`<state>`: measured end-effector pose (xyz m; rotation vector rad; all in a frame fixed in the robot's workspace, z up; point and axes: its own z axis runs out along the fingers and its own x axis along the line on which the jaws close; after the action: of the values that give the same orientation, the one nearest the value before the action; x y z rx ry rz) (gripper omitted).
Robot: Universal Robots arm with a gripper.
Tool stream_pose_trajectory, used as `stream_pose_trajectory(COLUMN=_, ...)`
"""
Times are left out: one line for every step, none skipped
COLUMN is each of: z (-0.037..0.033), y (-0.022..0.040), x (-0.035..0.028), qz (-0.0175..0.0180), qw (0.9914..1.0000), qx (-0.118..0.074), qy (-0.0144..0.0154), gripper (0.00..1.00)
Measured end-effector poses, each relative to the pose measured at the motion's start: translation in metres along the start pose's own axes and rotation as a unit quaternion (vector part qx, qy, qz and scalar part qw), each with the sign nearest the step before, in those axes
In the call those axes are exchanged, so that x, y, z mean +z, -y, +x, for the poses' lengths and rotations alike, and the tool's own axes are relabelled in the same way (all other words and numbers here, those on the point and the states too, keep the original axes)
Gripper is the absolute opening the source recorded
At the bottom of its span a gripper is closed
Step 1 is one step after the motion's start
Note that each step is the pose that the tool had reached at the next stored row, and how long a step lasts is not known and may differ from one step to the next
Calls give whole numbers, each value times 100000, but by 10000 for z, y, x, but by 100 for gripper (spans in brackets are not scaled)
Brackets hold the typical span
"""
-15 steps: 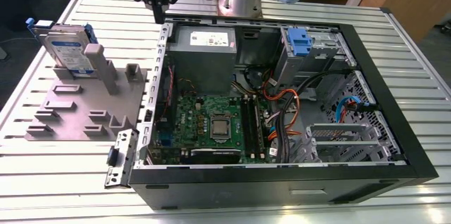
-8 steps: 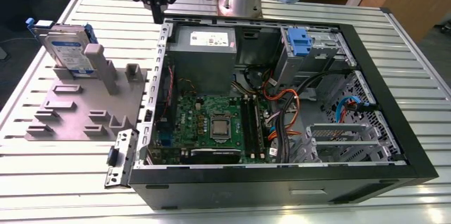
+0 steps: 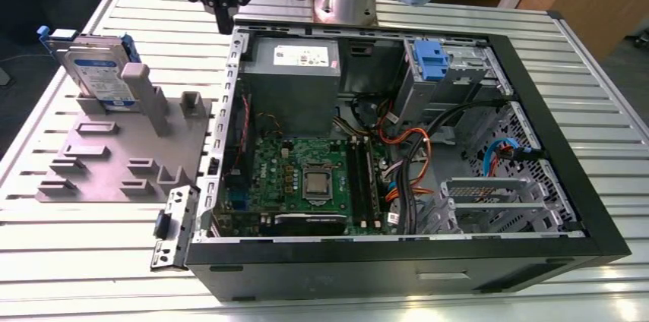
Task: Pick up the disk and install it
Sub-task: 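Reach for the disk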
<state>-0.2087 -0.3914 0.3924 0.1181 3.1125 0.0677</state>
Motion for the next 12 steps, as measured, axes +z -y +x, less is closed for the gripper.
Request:
stream_pose_trajectory(z=3, y=0, x=0, qz=1, qw=100000, qx=-1, qy=0, gripper=11)
stream_pose_trajectory(z=6, y=1, x=0, qz=3, qw=100000, qx=1, qy=0, gripper=11)
stream_pose_trajectory(z=10, y=1, x=0, qz=1, qw=100000, qx=1, qy=0, gripper=11)
stream_pose_trajectory(z=13, y=1, x=0, qz=1, qw=100000, qx=-3, qy=0, gripper=11)
stream_pose_trajectory(z=15, y=1, x=0, qz=2, qw=100000, qx=-5, qy=0, gripper=11)
stream_pose_trajectory(z=16, y=1, x=0, qz=-1, qw=100000, qx=-10, qy=1, gripper=11)
stream_pose_trajectory(z=16, y=1, x=0, qz=1, qw=100000, qx=-9, qy=-1, gripper=11)
stream_pose_trajectory(z=17, y=1, x=0, qz=2, qw=100000, qx=-6, qy=-1, gripper=11)
stream_pose_trajectory(z=17, y=1, x=0, qz=2, qw=100000, qx=-2, qy=0, gripper=11)
stream_pose_trajectory(z=17, y=1, x=0, qz=2, qw=100000, qx=-4, qy=-2, gripper=11)
stream_pose_trajectory(z=17, y=1, x=0, qz=2, qw=100000, qx=-4, qy=0, gripper=11)
stream_pose_trajectory(z=17, y=1, x=0, qz=1, qw=100000, qx=-4, qy=-1, gripper=11)
